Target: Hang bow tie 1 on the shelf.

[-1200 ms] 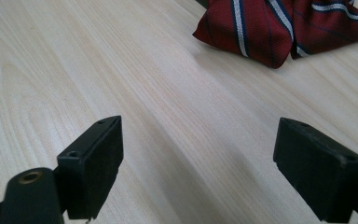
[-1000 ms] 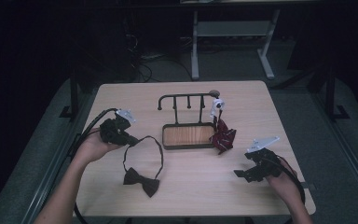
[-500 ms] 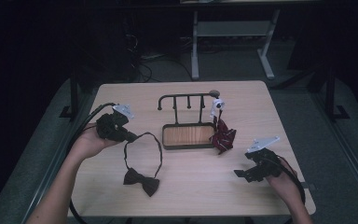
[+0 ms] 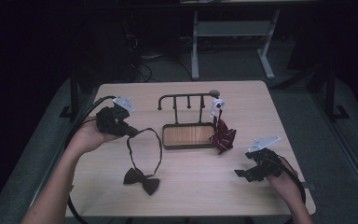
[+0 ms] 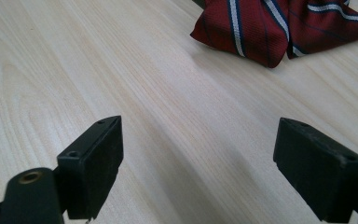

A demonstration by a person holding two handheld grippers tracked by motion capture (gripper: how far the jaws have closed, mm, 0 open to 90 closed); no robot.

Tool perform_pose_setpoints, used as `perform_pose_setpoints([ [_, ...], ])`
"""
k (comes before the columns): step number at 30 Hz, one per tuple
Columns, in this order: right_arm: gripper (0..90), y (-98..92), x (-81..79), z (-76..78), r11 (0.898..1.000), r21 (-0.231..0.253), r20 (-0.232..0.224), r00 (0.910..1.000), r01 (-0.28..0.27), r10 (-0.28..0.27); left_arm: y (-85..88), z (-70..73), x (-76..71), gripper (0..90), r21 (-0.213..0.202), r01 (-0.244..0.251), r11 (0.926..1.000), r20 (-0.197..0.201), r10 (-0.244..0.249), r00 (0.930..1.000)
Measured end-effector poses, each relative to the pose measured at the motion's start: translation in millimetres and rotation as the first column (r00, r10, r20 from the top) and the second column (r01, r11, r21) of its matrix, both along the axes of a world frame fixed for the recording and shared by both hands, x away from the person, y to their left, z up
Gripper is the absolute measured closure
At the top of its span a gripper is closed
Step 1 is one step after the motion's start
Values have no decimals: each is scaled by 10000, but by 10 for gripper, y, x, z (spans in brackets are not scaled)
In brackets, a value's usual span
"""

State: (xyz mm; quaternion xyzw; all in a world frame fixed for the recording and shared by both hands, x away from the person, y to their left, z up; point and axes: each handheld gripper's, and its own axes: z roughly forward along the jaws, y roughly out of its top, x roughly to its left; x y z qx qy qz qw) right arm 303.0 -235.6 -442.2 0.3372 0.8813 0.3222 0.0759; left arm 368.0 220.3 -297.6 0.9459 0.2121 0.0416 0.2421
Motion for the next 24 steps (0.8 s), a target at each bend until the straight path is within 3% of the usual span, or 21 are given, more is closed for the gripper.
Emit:
perform_pose_setpoints([
  [6,157,5,11,-5,10000,22,-7,10000,-33,33,-6,44,-16,897,-237,159,9996,-40,-160,9999],
  [24,157,-26,8,-2,10000,97,-29,10000,16,-15,-44,191,-42,897,-277,559,9981,-113,-562,9984],
])
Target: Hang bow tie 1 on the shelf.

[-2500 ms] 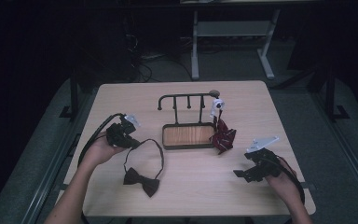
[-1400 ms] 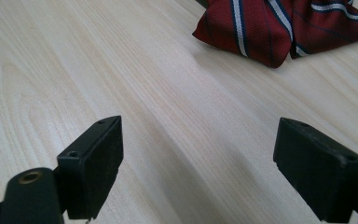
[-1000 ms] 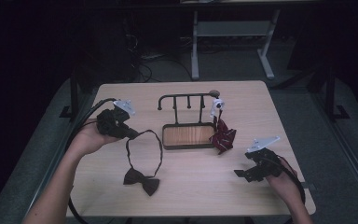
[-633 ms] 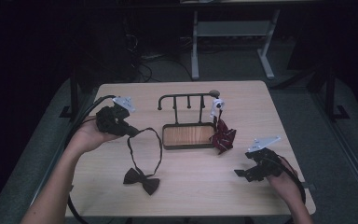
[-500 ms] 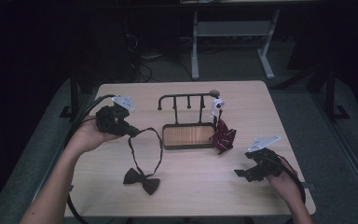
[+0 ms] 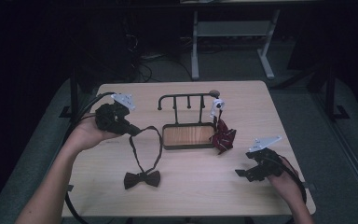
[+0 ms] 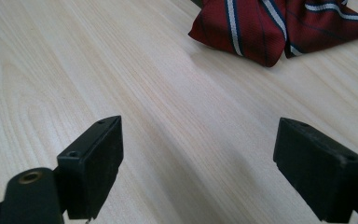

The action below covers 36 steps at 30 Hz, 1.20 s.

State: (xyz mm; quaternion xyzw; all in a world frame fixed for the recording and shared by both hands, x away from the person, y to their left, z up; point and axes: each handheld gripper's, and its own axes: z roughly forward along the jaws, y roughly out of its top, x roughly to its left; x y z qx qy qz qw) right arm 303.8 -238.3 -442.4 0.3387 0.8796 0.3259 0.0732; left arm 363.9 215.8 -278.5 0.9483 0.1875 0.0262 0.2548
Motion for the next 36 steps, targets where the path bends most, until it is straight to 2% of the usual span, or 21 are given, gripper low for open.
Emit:
perform_pose_setpoints([
  [15,157,18,14,0,10000,-34,-3,10000,-10,10,-52,126,88,897,-198,-25,9998,51,26,10000],
  [28,157,-10,4,3,10000,-40,-13,10000,17,-17,-173,248,217,897,-44,-101,9999,188,102,9998],
  [36,157,-9,-1,2,10000,-49,-11,10000,-2,2,-224,292,291,897,8,-209,9998,140,209,9997],
])
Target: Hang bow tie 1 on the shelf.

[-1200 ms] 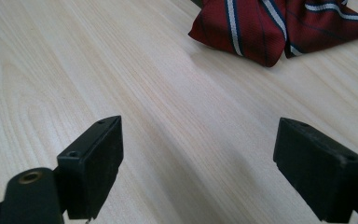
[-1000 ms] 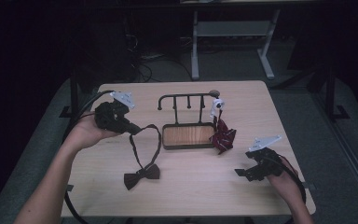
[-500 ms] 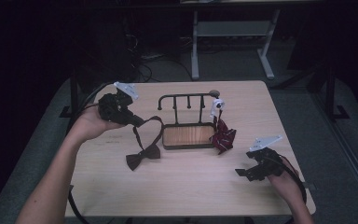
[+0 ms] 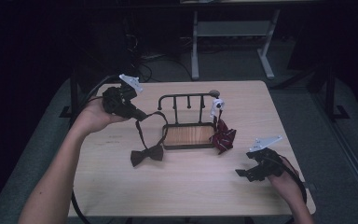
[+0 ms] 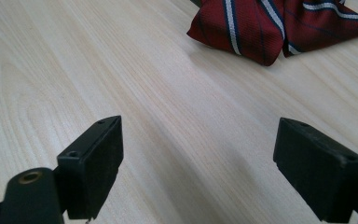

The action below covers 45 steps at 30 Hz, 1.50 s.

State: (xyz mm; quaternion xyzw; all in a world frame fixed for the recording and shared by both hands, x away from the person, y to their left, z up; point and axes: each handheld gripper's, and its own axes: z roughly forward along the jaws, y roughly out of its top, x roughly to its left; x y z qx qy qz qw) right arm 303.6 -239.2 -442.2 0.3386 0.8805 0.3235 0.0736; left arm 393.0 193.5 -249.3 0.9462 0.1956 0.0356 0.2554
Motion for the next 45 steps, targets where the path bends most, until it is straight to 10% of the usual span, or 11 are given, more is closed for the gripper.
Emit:
perform_pose_setpoints([
  [45,157,-46,-7,22,9998,183,-2,10000,73,-73,-33,-115,508,871,779,-1509,9855,-303,1536,9877],
])
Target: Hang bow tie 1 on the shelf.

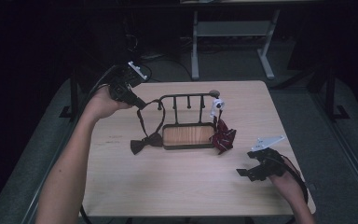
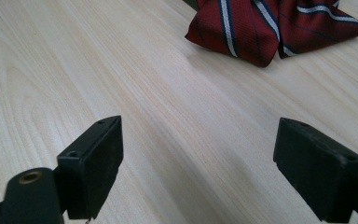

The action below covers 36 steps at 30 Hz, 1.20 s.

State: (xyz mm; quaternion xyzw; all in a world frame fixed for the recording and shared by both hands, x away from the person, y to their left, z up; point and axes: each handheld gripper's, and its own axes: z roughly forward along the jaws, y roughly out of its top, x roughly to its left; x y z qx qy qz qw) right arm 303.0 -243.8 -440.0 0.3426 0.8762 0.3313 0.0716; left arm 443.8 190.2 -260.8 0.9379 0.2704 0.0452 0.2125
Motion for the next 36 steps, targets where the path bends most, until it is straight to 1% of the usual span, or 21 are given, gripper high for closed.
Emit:
perform_pose_setpoints([
  [4,157,-7,1,-2,10000,68,-27,10000,27,-26,-19,-20,19,851,113,-139,9998,86,138,9999],
  [6,157,-11,4,-5,10000,62,-38,10000,10,-10,-27,-28,29,821,205,-223,9995,130,220,9997],
  [7,157,-14,5,-4,10000,55,-24,10000,-10,11,-29,-32,34,796,344,-221,9992,147,217,9997],
  [8,157,-14,5,-4,10000,55,-24,10000,-10,11,-29,-32,34,778,344,-221,9992,147,217,9997],
  [9,157,-25,7,-1,10000,32,16,10000,-29,29,-34,-45,38,761,438,-280,9986,113,275,9996],
  [11,157,-32,5,1,10000,63,-7,10000,47,-47,-34,-51,37,726,463,-334,9984,181,326,9993],
  [12,157,-32,5,1,10000,63,-7,10000,47,-47,-31,-56,39,726,450,-377,9983,224,367,9991],
  [13,157,-45,7,1,9999,133,-8,10000,65,-65,-19,-65,41,710,423,-324,9986,118,319,9994],
  [15,157,-55,7,2,9999,123,-38,10000,82,-82,-13,-71,41,700,480,-309,9984,93,304,9995],
  [18,157,-63,10,15,9999,101,-30,9999,127,-126,14,-88,27,687,403,-330,9986,58,327,9994],
  [19,157,-66,16,17,9998,168,3,9999,122,-122,30,-91,-1,675,417,-351,9985,66,348,9994],
  [20,157,-67,17,17,9998,163,12,9999,122,-122,44,-86,-14,674,312,-299,9991,85,296,9995],
  [22,157,-71,15,16,9998,149,-12,9999,119,-119,69,-77,-34,673,130,-381,9992,99,380,9992],
  [24,157,-74,15,15,9998,146,-10,9999,117,-117,81,-73,-43,668,117,-379,9992,110,378,9992],
  [26,157,-83,12,21,9997,167,11,9999,169,-169,104,-73,-79,668,8,-375,9993,134,375,9992],
  [32,157,-106,15,30,9996,128,34,9997,255,-256,137,-92,-134,659,-38,-277,9996,189,278,9994],
  [35,158,-112,12,28,9994,114,-4,9995,323,-323,158,-117,-163,644,131,-255,9996,147,253,9996],
  [36,157,-113,13,27,9994,104,-10,9995,320,-320,167,-122,-173,644,91,-244,9997,160,243,9996],
])
